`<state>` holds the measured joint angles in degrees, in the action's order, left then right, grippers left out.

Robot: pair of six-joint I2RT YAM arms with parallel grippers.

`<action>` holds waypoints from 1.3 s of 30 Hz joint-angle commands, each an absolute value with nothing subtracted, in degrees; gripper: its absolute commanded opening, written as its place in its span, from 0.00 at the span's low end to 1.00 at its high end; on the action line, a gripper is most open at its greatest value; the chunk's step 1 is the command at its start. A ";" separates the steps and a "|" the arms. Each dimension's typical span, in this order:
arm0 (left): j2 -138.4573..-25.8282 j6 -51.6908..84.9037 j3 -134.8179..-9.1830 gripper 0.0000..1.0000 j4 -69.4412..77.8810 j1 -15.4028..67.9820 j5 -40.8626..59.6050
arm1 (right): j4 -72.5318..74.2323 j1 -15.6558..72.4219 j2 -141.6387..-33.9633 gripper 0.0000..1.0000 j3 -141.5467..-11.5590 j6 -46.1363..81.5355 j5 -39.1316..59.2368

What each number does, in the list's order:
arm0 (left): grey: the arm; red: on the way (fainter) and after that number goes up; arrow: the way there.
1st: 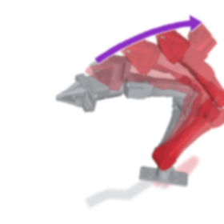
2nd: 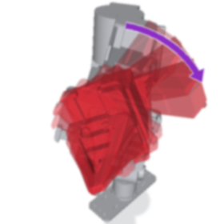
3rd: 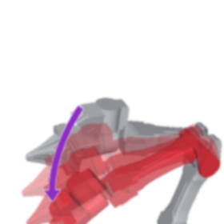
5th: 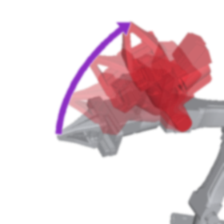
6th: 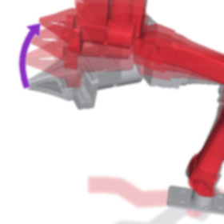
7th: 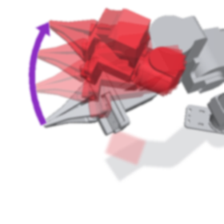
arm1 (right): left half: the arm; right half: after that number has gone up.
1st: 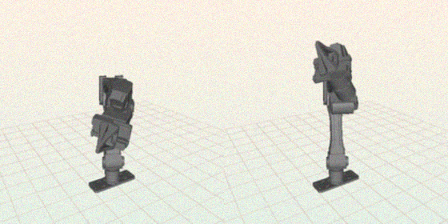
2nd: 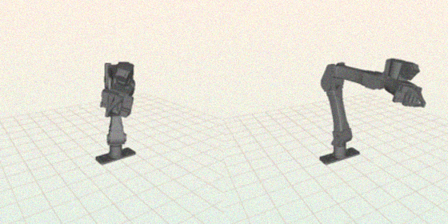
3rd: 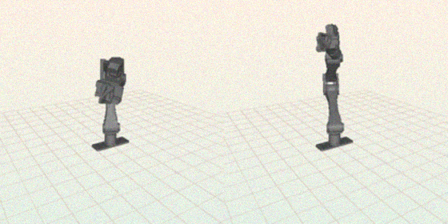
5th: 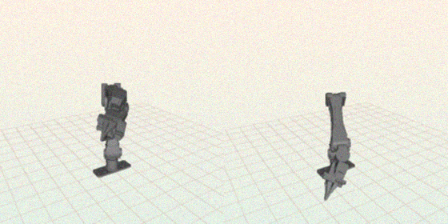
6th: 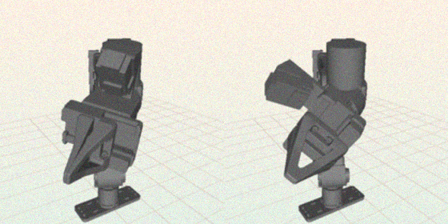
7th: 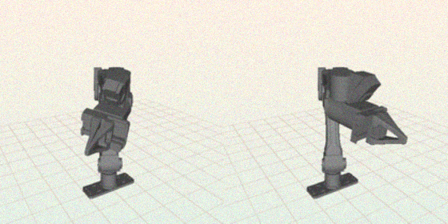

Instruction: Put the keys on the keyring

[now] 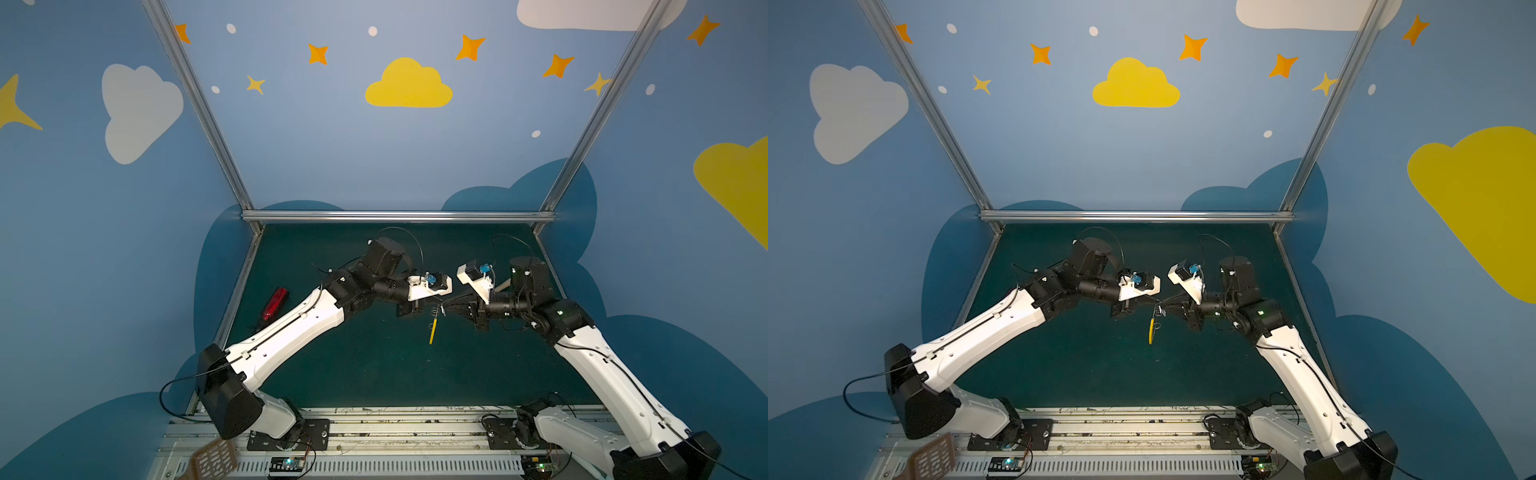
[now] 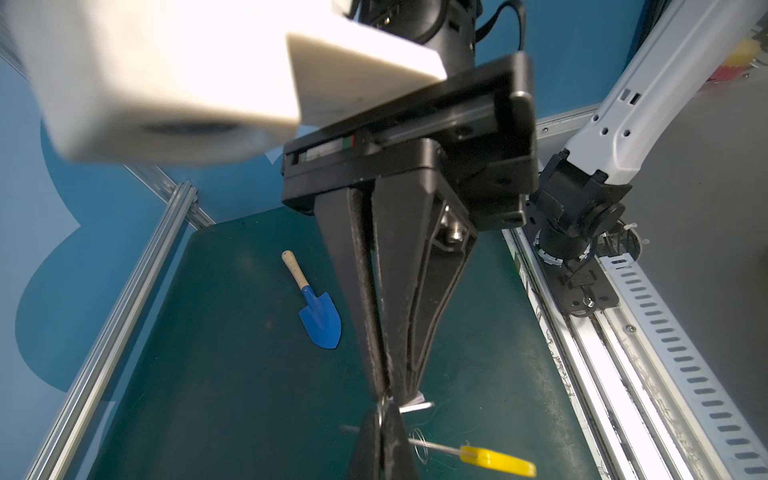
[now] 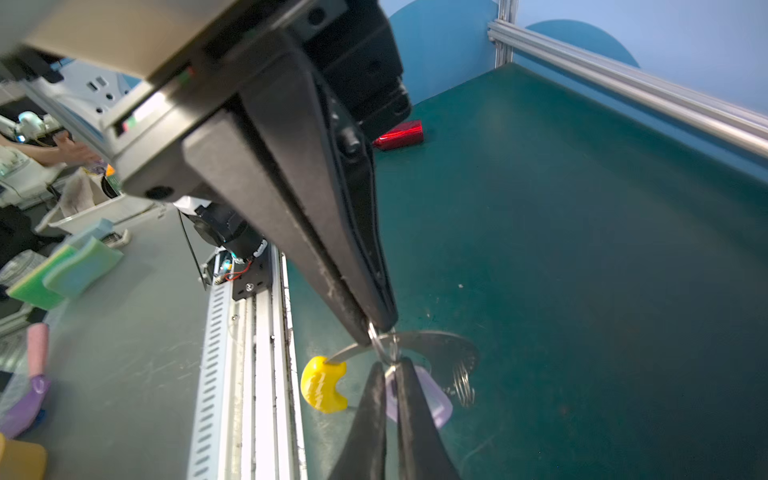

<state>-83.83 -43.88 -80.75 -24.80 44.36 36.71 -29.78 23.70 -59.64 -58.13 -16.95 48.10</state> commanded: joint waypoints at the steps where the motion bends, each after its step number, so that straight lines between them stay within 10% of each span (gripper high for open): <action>1: -82.00 -43.23 -80.49 0.03 -23.16 44.12 37.41 | -29.75 23.46 -59.63 0.05 -57.39 -17.12 49.48; 36: -80.67 -34.81 -76.20 0.03 -12.74 41.50 44.27 | -26.58 21.27 -60.67 0.00 -55.72 -16.95 55.07; 39: -80.92 -34.71 -76.46 0.03 -12.90 41.44 44.51 | -26.81 21.09 -60.28 0.14 -55.74 -17.09 55.38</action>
